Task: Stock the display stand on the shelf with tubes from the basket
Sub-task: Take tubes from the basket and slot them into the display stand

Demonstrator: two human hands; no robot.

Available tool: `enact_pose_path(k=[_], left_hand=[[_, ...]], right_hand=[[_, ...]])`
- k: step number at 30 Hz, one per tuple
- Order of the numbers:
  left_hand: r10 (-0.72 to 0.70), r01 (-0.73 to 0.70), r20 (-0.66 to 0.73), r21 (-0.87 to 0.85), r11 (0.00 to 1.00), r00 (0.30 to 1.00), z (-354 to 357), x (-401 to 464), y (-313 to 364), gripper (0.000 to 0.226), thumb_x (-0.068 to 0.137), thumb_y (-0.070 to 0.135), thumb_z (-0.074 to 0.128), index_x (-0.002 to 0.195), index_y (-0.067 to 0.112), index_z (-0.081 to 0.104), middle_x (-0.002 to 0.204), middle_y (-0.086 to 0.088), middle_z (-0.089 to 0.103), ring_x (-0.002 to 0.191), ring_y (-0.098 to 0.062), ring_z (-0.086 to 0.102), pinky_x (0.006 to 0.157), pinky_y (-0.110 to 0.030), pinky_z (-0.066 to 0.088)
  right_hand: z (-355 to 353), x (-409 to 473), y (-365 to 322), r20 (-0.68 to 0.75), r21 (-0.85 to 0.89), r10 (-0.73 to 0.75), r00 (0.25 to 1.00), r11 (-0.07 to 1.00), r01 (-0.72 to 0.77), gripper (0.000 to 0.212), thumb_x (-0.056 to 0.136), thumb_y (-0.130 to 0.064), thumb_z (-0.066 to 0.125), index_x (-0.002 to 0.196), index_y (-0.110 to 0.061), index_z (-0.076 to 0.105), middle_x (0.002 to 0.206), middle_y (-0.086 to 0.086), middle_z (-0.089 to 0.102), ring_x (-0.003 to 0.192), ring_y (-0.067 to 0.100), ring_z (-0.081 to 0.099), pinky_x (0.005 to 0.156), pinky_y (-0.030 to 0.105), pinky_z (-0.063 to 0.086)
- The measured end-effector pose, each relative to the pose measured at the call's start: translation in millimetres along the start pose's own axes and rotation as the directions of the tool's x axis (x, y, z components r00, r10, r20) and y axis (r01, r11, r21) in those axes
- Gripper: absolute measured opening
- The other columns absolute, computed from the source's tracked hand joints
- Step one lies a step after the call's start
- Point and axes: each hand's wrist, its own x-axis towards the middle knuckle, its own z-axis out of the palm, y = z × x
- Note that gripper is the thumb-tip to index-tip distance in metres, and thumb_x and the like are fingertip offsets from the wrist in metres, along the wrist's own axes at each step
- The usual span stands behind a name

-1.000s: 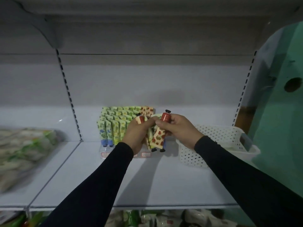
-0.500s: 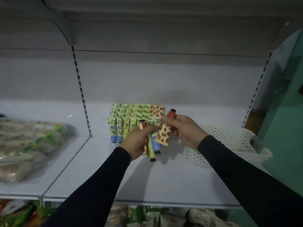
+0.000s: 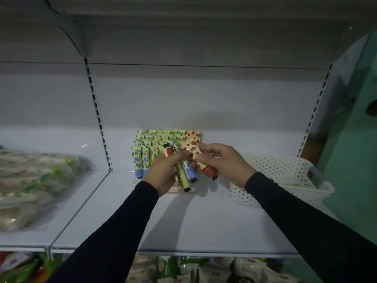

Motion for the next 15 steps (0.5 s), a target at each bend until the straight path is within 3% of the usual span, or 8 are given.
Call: enact_pose_path(k=[4,6,9,11,15], left_hand=[[0.040,-0.039,-0.005,0.134,0.990,0.999,0,0,2,0.016,0.088,0.000,0.065,0.103,0.002,0.067,0.091,-0.017,0.072,0.081,-0.030,0.070,0.076,-0.038,0.057],[0.042,-0.040,-0.009,0.195,0.980,0.999,-2,0,1,0.017,0.086,0.003,0.068,0.103,0.002,0.067,0.092,-0.019,0.072,0.082,-0.033,0.070,0.079,-0.041,0.057],[0.121,-0.099,-0.039,0.366,0.925,0.992,-8,-2,0,0.021,0.086,0.007,0.071,0.103,-0.003,0.067,0.095,-0.017,0.074,0.086,-0.029,0.072,0.075,-0.032,0.057],[0.169,-0.112,-0.091,0.444,0.889,0.981,-16,-4,0,0.017,0.086,0.009,0.071,0.098,-0.002,0.066,0.087,-0.010,0.074,0.079,-0.020,0.071,0.069,-0.028,0.055],[0.204,-0.093,-0.187,0.478,0.873,0.961,-40,-12,-6,0.017,0.086,0.012,0.072,0.090,0.000,0.061,0.071,-0.002,0.067,0.061,-0.012,0.063,0.058,-0.023,0.047]], right_hand=[[-1,1,1,0.045,-0.199,-0.072,0.996,0.977,0.079,0.029,0.087,-0.031,0.070,0.114,-0.023,0.066,0.099,0.003,0.065,0.094,0.014,0.067,0.083,0.024,0.056],[-2,3,0,0.052,-0.258,-0.076,0.996,0.962,0.087,0.034,0.088,-0.028,0.069,0.119,-0.022,0.060,0.098,-0.002,0.059,0.093,0.011,0.062,0.080,0.021,0.053],[-2,5,0,0.010,-0.261,-0.076,0.997,0.962,0.076,0.028,0.089,-0.023,0.067,0.114,-0.024,0.054,0.100,-0.005,0.058,0.091,0.011,0.061,0.076,0.022,0.053],[-4,8,2,-0.035,-0.235,-0.068,0.997,0.970,0.057,0.028,0.088,-0.022,0.067,0.112,-0.024,0.052,0.099,-0.003,0.061,0.090,0.014,0.064,0.076,0.026,0.053],[-7,13,8,-0.099,-0.372,-0.125,0.987,0.925,0.079,0.020,0.088,-0.026,0.066,0.106,-0.023,0.059,0.093,-0.004,0.063,0.084,0.014,0.064,0.073,0.025,0.051]])
